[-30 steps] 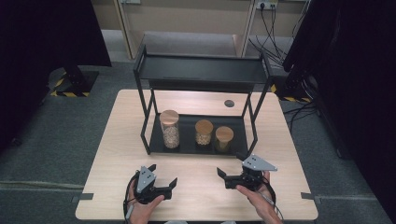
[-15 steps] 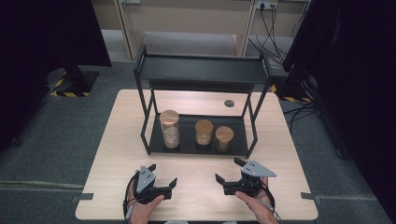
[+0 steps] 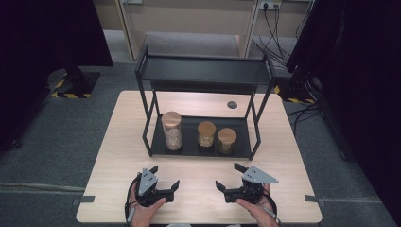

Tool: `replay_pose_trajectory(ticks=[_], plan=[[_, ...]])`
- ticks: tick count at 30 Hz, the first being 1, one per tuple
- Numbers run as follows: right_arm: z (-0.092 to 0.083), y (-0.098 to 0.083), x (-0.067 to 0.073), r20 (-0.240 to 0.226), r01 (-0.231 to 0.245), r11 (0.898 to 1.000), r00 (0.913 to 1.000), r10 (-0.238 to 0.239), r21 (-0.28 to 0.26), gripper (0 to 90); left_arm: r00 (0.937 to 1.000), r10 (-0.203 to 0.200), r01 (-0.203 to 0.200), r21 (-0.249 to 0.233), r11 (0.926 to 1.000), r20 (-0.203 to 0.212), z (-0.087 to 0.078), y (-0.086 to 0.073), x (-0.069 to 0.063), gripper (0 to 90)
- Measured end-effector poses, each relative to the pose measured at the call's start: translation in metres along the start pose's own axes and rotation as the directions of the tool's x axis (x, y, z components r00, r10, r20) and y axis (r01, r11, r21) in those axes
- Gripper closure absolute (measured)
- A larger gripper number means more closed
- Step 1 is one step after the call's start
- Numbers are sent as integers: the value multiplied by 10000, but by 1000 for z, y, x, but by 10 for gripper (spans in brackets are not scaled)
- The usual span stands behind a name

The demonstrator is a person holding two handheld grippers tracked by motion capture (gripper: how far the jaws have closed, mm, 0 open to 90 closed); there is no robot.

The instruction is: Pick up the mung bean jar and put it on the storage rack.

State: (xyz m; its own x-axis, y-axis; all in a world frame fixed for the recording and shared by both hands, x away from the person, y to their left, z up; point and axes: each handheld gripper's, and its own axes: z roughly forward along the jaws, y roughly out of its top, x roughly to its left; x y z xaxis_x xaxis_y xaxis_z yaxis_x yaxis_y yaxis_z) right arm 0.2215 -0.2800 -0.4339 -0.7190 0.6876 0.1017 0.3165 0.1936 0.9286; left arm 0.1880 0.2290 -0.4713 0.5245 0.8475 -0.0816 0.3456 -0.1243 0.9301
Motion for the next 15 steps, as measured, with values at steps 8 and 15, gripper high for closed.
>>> replay_pose_trajectory(ticks=[8,15], plan=[[0,-1,1,-73,-3,10000,10000,3,14,27,10000,10,-10,18,10000,33,0,0,0,34],[1,-2,2,-103,-8,10000,9999,9,53,27,10000,6,-6,22,10000,38,0,0,0,34]])
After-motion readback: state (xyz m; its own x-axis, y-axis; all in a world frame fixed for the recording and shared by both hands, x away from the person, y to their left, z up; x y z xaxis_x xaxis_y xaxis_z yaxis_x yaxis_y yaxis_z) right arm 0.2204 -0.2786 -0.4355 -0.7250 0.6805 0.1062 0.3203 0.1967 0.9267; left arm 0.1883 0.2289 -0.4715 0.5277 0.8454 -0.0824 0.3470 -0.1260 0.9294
